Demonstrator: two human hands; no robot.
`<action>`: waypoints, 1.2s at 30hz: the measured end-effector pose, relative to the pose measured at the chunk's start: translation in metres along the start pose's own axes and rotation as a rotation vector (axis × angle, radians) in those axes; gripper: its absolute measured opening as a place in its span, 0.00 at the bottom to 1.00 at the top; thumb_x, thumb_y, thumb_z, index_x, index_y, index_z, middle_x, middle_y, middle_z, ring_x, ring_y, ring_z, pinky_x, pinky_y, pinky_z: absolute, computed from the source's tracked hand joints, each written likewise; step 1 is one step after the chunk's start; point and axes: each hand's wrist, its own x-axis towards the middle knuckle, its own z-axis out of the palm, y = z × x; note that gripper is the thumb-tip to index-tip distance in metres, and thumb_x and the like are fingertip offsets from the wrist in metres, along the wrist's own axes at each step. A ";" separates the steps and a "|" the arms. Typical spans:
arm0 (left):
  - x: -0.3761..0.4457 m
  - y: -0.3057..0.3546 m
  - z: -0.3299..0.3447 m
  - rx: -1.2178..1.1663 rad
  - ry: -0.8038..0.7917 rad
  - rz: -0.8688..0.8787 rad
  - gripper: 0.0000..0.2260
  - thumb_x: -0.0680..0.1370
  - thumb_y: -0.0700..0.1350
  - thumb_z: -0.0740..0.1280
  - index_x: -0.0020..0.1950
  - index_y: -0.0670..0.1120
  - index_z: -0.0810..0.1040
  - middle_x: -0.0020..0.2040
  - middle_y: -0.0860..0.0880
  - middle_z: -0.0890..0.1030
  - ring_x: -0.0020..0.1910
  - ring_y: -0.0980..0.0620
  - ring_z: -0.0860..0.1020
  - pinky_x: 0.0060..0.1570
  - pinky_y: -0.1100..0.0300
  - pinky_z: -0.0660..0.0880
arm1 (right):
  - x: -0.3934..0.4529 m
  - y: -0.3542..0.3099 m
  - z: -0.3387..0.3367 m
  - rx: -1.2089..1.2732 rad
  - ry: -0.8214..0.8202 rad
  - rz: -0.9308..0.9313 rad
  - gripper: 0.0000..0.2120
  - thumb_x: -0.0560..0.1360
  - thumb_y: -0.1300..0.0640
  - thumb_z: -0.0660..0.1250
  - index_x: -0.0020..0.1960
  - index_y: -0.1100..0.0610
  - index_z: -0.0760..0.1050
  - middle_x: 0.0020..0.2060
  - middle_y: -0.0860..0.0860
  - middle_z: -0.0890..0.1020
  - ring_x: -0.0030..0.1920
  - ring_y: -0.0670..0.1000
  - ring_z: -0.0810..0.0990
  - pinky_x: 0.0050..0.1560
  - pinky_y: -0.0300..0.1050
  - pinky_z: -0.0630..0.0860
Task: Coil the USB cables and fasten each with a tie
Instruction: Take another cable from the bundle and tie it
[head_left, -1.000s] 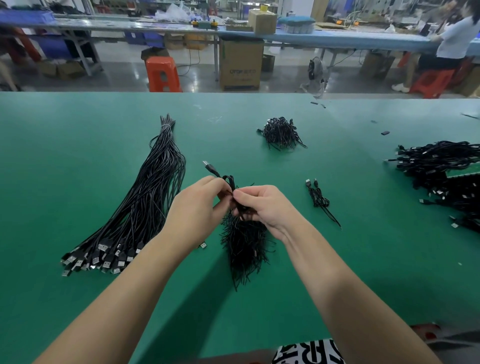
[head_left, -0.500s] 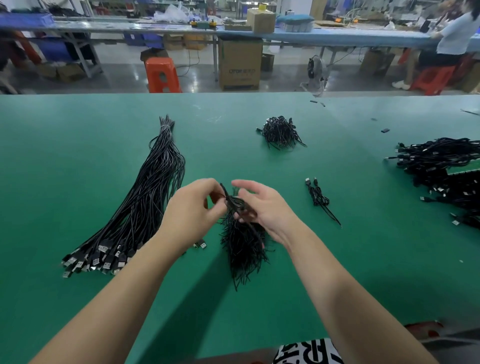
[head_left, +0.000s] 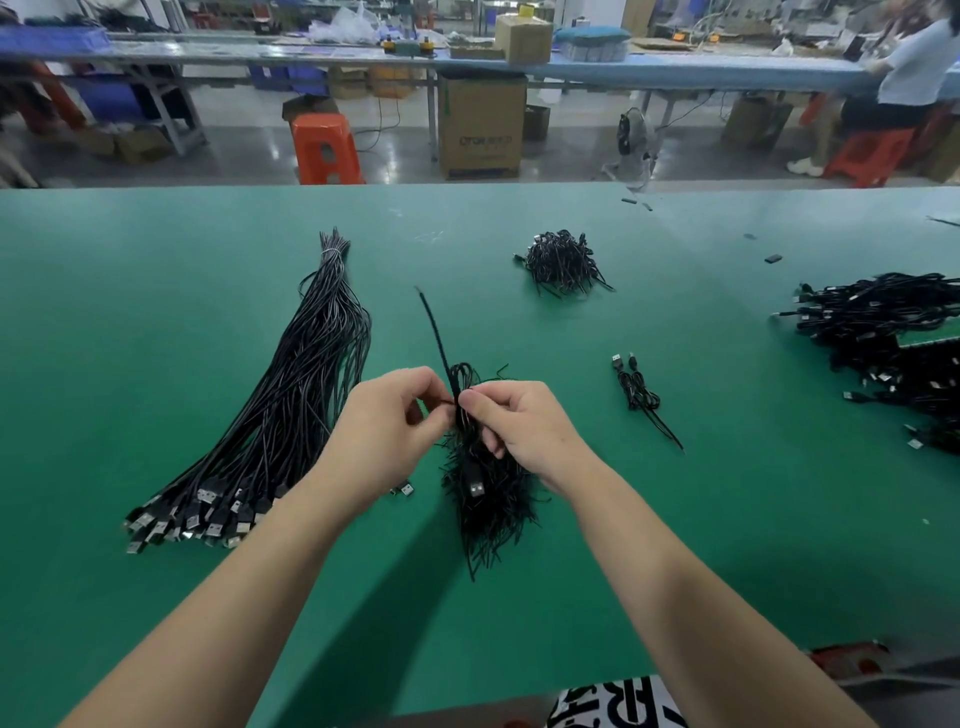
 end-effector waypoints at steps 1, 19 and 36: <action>-0.002 0.001 0.000 0.144 0.007 0.151 0.04 0.76 0.42 0.69 0.41 0.47 0.79 0.32 0.53 0.75 0.26 0.52 0.70 0.28 0.60 0.69 | 0.000 -0.001 0.001 0.005 -0.019 0.034 0.13 0.81 0.52 0.68 0.38 0.47 0.84 0.23 0.48 0.75 0.23 0.46 0.68 0.27 0.38 0.68; 0.001 -0.014 -0.002 -0.631 -0.122 -0.524 0.06 0.77 0.37 0.70 0.40 0.41 0.80 0.26 0.44 0.73 0.24 0.51 0.69 0.27 0.61 0.67 | 0.006 -0.004 0.001 0.115 -0.165 0.112 0.10 0.77 0.60 0.73 0.57 0.60 0.80 0.35 0.46 0.84 0.32 0.44 0.78 0.31 0.36 0.74; -0.013 -0.005 -0.002 0.329 -0.055 0.376 0.02 0.76 0.36 0.70 0.47 0.42 0.80 0.39 0.48 0.77 0.30 0.46 0.74 0.29 0.51 0.75 | 0.008 -0.003 0.005 0.024 -0.102 0.176 0.07 0.80 0.54 0.69 0.44 0.52 0.77 0.27 0.46 0.74 0.24 0.47 0.67 0.24 0.39 0.68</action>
